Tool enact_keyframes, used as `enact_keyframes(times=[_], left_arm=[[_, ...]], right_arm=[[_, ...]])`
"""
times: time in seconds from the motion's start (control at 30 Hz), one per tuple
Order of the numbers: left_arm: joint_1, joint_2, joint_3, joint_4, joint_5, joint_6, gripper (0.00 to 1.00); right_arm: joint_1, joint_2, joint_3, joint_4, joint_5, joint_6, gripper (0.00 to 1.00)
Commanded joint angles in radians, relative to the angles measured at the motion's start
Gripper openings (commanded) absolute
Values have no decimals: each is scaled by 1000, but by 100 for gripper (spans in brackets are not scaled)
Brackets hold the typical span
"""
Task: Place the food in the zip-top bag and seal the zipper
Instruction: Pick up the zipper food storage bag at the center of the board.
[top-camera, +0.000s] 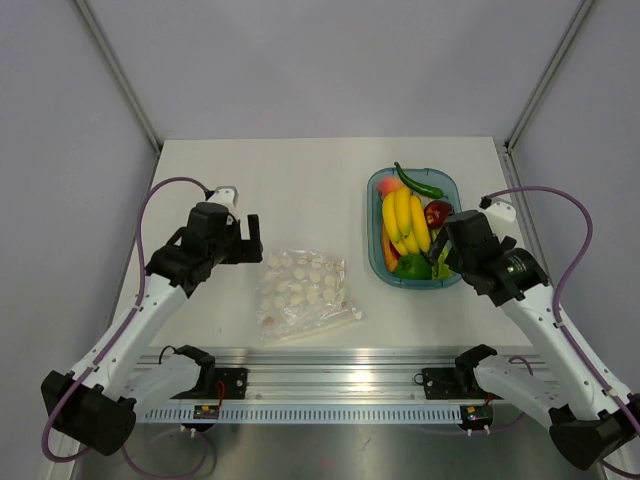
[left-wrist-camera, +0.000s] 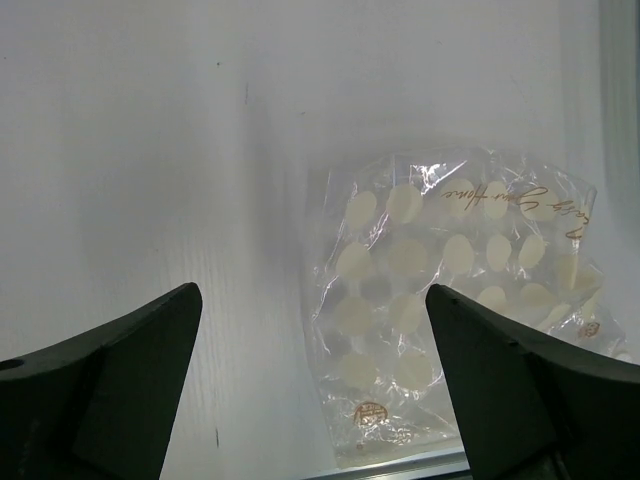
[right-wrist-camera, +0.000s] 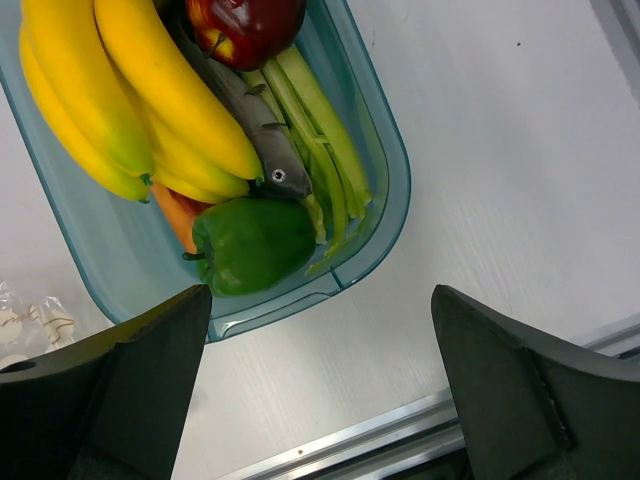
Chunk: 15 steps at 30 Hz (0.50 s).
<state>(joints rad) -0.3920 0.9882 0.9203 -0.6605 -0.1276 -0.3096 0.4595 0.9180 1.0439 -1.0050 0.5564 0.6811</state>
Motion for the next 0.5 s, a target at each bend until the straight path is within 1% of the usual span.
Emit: enact_keyframes(times=[0.0,0.1,0.3,0.33,0.4,0.43,0.47], left_arm=[[-7,-3,52,-10,29,36,99],[-50,23,64,-37,-16,58,99],[-215,82,84,-96,-148,81,99],[-285,86,83,-100,-170,87,99],[-373,90,75,-102,-227,107,99],[-463,96,63,-100,-245,112,99],[-505,116,58,-100,-274,113,98]], right_arm=[[7,-11,-7,63,-29,-8,99],[5,-16,-19,66,-46,-8,99],[5,-34,-47,92,-90,-3,99],[7,-31,-44,97,-92,-5,100],[7,-33,-35,94,-102,-5,99],[7,-33,-32,89,-104,-6,99],[7,-36,-30,88,-104,-5,99]])
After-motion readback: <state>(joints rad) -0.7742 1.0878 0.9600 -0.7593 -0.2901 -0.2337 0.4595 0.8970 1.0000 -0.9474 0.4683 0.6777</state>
